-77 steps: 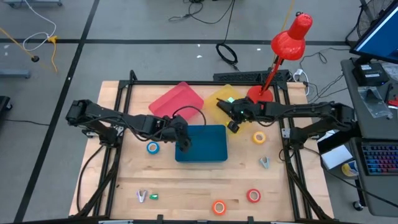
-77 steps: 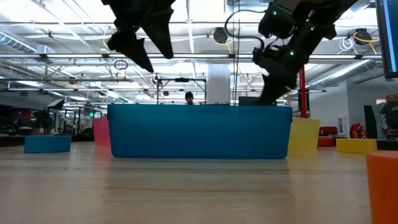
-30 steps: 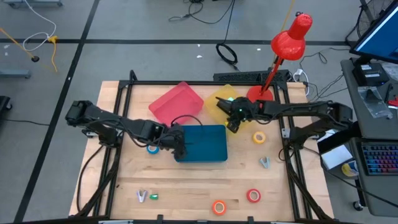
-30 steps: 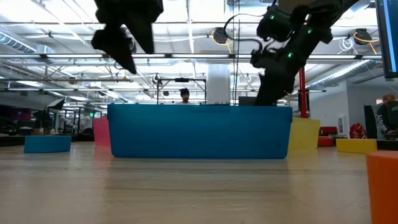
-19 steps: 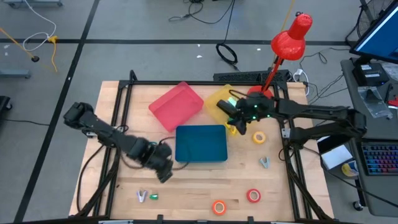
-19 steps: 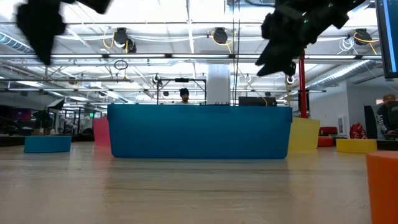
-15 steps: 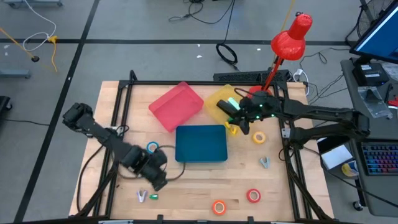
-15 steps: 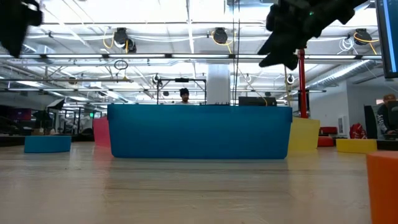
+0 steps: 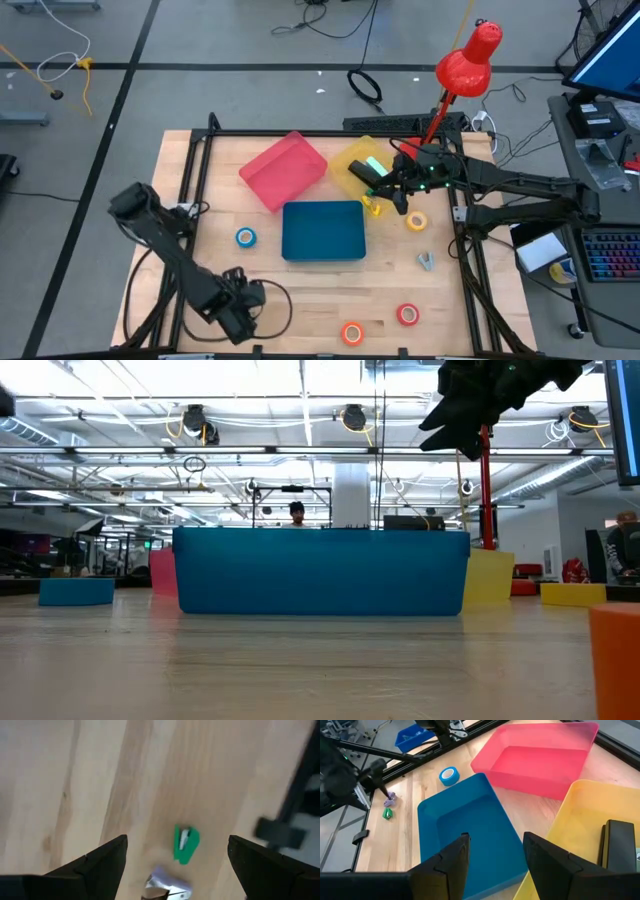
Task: Pick and place Stapler, Stapler remover, tape
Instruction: Put the green stapler into the yellow bin
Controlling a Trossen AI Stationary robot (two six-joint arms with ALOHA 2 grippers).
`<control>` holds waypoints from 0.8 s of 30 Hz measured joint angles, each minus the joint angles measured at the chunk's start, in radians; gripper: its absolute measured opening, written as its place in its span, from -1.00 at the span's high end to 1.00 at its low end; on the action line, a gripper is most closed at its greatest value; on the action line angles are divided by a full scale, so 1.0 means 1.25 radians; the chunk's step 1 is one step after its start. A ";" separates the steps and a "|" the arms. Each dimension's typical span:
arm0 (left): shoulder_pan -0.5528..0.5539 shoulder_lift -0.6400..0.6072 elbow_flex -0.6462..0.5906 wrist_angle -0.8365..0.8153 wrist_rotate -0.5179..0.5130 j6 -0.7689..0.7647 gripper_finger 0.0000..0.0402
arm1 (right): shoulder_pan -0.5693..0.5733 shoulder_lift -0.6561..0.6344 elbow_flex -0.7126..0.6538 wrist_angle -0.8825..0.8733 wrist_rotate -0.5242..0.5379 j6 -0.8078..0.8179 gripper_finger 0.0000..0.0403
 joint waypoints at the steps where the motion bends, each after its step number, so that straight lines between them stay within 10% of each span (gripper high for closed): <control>1: 0.000 0.015 0.000 -0.006 0.014 -0.002 -0.70 | 0.000 0.000 0.000 0.000 0.000 0.000 0.12; 24: -0.061 0.059 0.000 0.044 -0.052 0.042 -0.70 | 0.000 0.000 -0.001 0.000 0.001 -0.004 0.13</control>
